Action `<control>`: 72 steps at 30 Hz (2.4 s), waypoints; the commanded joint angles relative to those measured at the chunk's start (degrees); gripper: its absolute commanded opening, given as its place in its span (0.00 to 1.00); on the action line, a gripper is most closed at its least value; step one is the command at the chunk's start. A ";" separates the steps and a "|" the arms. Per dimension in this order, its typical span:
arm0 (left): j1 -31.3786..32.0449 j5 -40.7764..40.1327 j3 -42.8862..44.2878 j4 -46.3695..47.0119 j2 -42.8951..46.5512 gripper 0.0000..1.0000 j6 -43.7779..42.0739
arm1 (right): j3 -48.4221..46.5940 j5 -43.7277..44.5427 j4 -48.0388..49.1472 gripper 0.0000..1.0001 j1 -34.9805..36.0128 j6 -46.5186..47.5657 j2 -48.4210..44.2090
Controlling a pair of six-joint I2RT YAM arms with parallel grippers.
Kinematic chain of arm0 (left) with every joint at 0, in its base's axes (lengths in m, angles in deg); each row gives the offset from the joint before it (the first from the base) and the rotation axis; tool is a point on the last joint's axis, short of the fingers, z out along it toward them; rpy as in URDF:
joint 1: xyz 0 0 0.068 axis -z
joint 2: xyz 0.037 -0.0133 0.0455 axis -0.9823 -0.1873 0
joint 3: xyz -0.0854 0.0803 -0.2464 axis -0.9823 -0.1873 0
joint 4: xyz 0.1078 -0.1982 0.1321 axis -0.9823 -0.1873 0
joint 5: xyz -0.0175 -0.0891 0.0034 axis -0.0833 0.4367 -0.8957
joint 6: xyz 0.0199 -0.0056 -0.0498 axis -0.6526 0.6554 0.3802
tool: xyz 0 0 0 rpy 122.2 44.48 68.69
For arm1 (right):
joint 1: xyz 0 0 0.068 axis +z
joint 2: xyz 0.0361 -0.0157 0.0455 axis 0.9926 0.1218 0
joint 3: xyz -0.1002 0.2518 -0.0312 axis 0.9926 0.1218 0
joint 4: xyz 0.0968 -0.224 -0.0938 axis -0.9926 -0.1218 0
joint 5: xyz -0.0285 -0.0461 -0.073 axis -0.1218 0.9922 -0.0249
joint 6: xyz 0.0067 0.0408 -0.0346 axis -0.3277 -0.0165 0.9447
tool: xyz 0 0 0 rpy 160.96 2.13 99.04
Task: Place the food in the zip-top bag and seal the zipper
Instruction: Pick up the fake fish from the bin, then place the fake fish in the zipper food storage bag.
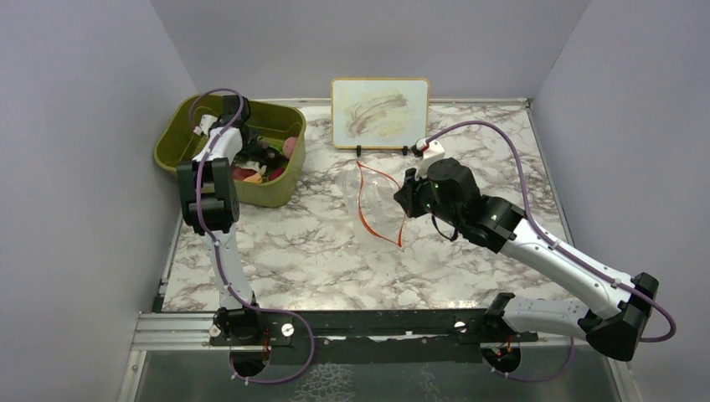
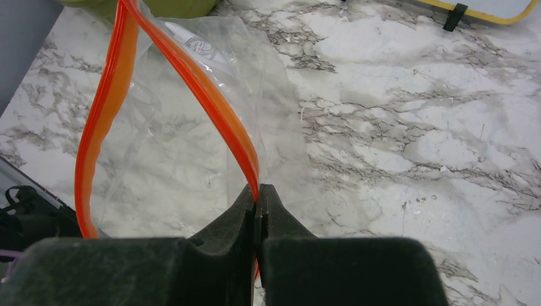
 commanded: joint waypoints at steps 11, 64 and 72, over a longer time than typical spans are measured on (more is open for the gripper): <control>-0.49 -4.18 -4.00 -1.11 10.27 0.17 -4.00 | 0.61 -2.36 2.03 0.01 0.32 -1.72 -0.63; 26.35 44.73 -30.90 46.00 50.14 0.24 -38.47 | -11.05 6.14 -1.69 0.01 0.23 -25.07 13.40; 28.29 54.08 -32.34 49.95 52.13 0.23 -35.82 | -10.89 -2.31 0.66 0.01 -1.23 -27.83 11.88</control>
